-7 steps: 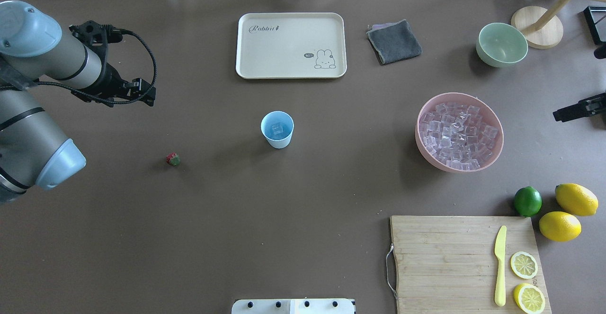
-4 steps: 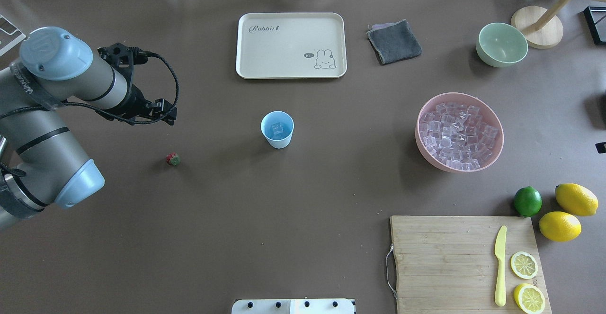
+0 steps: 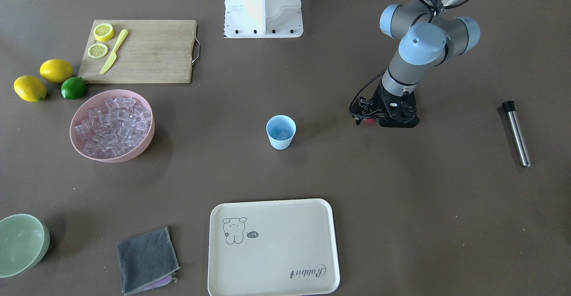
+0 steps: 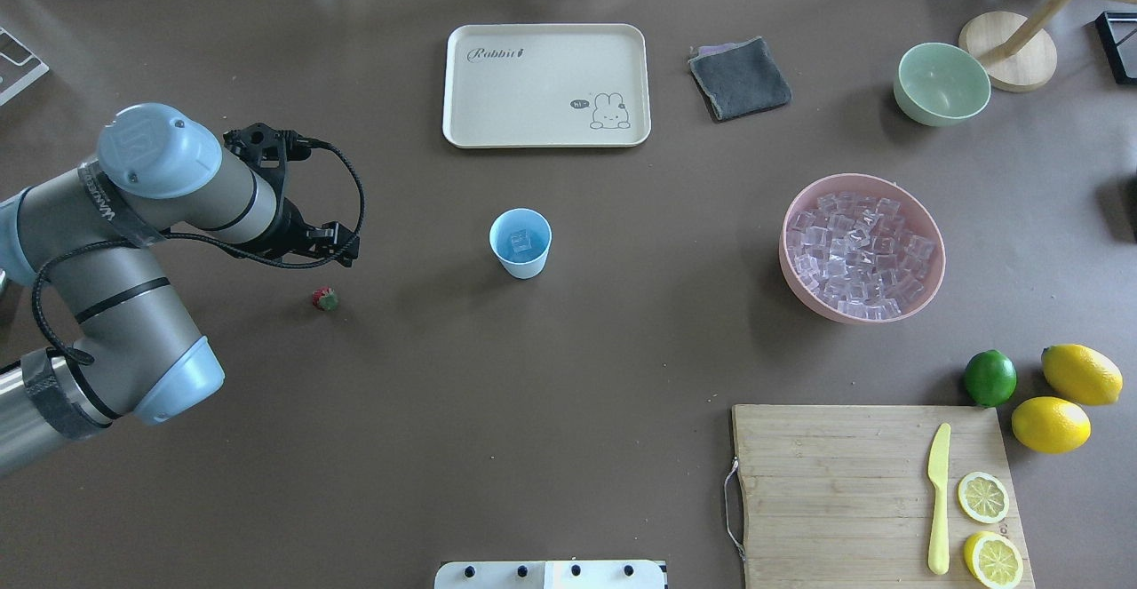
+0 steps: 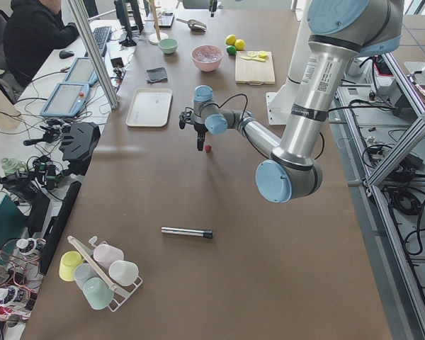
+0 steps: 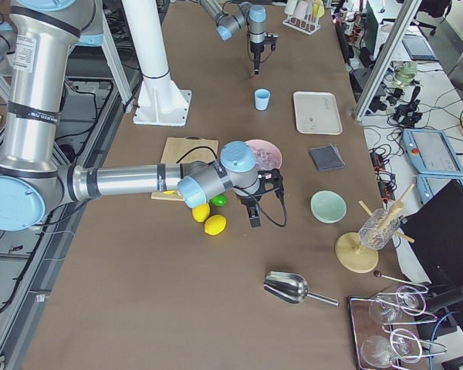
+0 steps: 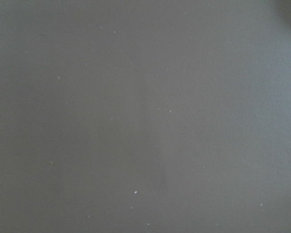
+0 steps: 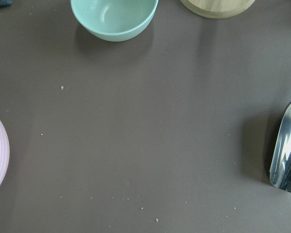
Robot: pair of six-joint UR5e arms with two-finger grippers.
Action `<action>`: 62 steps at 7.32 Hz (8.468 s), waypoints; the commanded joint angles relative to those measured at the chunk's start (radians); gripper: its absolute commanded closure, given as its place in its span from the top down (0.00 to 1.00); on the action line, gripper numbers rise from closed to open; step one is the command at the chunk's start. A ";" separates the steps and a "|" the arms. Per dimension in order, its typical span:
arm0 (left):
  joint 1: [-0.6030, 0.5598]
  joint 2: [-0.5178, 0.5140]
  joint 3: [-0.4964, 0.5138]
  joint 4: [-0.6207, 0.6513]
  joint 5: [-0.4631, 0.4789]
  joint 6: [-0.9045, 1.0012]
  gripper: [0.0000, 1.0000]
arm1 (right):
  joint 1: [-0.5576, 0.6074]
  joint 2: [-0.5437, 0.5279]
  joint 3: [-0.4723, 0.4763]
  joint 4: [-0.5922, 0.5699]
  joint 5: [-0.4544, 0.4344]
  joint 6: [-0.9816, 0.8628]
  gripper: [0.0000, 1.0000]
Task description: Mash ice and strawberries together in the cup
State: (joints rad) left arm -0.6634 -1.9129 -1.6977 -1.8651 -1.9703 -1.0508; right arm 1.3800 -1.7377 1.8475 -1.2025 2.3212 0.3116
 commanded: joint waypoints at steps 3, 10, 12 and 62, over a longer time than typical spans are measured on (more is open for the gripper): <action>0.034 0.005 0.003 0.001 0.018 0.005 0.92 | 0.085 0.009 0.009 -0.131 0.023 -0.098 0.99; -0.002 -0.064 -0.008 0.052 0.013 0.017 0.28 | 0.097 0.006 0.009 -0.134 0.021 -0.106 0.99; -0.031 -0.297 -0.005 0.315 0.013 -0.041 0.28 | 0.097 0.007 0.010 -0.132 0.021 -0.105 0.99; 0.246 -0.339 -0.025 -0.216 1.191 0.052 0.23 | 0.108 -0.031 0.039 -0.221 0.037 -0.103 1.00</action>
State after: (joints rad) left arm -0.5477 -2.2380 -1.7061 -2.0890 -0.9991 -0.9749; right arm 1.4868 -1.7648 1.8851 -1.4232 2.3565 0.2086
